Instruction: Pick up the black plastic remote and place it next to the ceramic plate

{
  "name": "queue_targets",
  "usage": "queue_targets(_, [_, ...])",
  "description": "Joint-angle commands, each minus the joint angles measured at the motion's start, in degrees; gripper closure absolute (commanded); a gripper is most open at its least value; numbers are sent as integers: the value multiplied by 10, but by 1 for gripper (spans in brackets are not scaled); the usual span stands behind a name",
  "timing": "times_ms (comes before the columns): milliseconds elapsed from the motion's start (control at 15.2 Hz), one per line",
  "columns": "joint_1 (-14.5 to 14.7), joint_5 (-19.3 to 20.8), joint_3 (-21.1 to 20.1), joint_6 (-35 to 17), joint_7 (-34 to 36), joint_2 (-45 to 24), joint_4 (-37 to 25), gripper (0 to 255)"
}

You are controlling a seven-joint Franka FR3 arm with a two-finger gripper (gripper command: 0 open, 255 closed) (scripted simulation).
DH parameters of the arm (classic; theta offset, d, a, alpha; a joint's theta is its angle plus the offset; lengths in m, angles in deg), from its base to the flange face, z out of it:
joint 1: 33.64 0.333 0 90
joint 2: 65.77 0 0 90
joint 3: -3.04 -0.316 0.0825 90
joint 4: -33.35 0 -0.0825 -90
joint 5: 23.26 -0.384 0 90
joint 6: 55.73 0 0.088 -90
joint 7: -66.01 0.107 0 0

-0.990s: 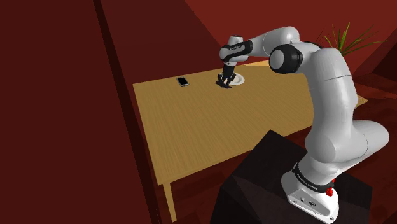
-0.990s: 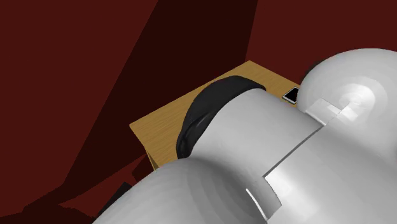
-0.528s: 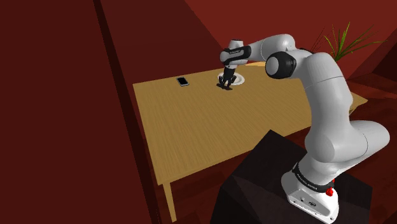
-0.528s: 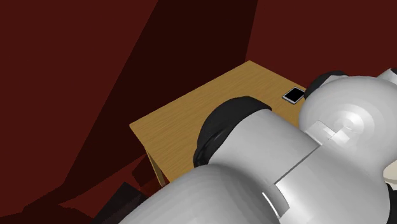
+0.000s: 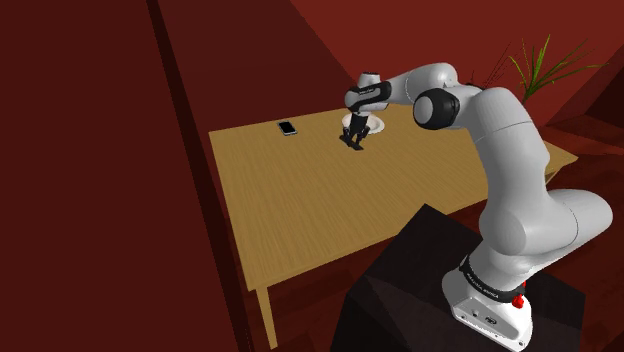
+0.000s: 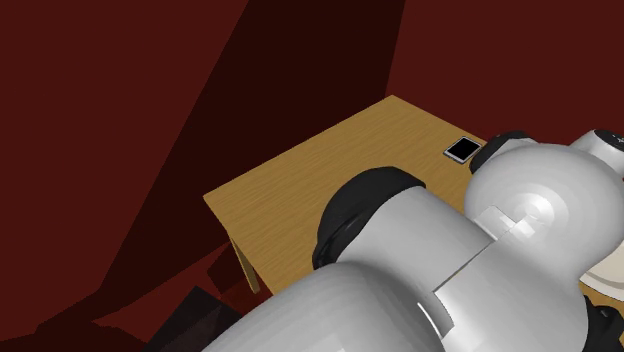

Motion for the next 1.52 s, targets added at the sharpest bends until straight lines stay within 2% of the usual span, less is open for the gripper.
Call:
queue_targets(0, [1, 0, 0, -9, 0, -8, 0, 255])
queue_targets(462, [1, 0, 0, -8, 0, -9, 0, 255])
queue_targets(528, [1, 0, 0, -8, 0, -9, 0, 0])
queue_targets(858, [1, 0, 0, -8, 0, -9, 0, 0])
queue_targets(1122, [-3, 0, 0, 31, 0, 37, 6, 0])
queue_targets(1452, [-3, 0, 0, 31, 0, 37, 6, 0])
